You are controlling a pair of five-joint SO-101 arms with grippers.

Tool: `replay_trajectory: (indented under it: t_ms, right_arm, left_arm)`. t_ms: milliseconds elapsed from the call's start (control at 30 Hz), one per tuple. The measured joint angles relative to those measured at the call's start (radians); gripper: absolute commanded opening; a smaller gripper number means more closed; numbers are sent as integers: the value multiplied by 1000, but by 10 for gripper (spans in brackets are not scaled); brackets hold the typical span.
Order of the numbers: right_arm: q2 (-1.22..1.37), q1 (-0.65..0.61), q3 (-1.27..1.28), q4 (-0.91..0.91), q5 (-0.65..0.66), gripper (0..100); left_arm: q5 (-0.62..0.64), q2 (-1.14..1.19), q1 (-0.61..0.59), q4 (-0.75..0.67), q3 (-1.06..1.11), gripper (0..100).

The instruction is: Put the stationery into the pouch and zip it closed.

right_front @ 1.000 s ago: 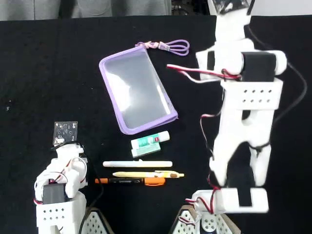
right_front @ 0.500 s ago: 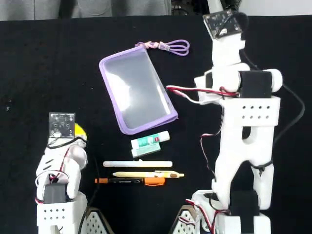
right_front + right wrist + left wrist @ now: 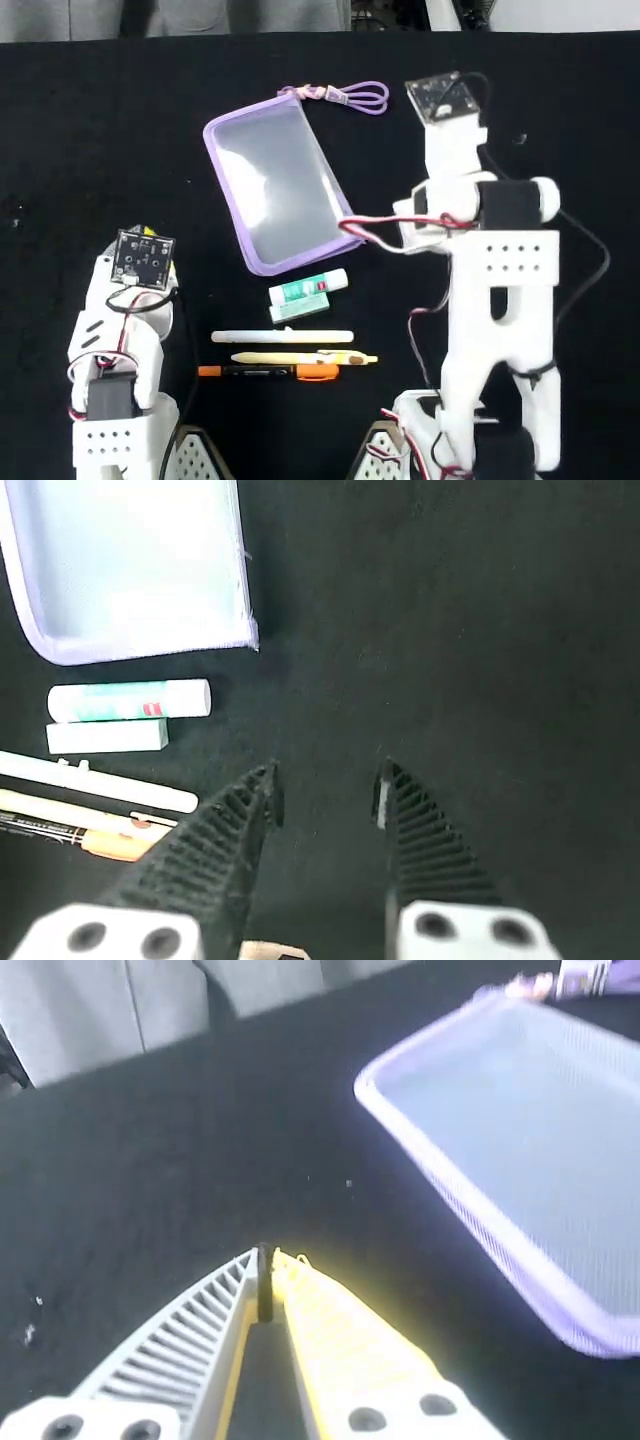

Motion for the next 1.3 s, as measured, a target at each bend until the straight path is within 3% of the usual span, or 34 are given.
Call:
replay_trajectory:
  t_ms: [300, 467, 667, 900, 1133, 1300]
  right_arm:
    - [-184, 0, 233, -32, 0, 157]
    - [-290, 0, 388, -141, 0, 156]
    - [-423, 0, 605, -279, 0, 156]
    - [-580, 0, 825, -413, 0, 156]
    - [-730, 0, 1022, -508, 0, 156]
    - [-847, 0, 1102, -557, -2, 156]
  left_arm:
    - [63, 5, 2, -25, -83, 30]
    - [68, 152, 2, -25, -207, 30]
    - [68, 542, 9, -25, -471, 30]
    - [68, 1048, 127, -25, -781, 30]
    - [221, 1583, 121, -25, -1148, 30]
    - [249, 1949, 106, 23, -1455, 30]
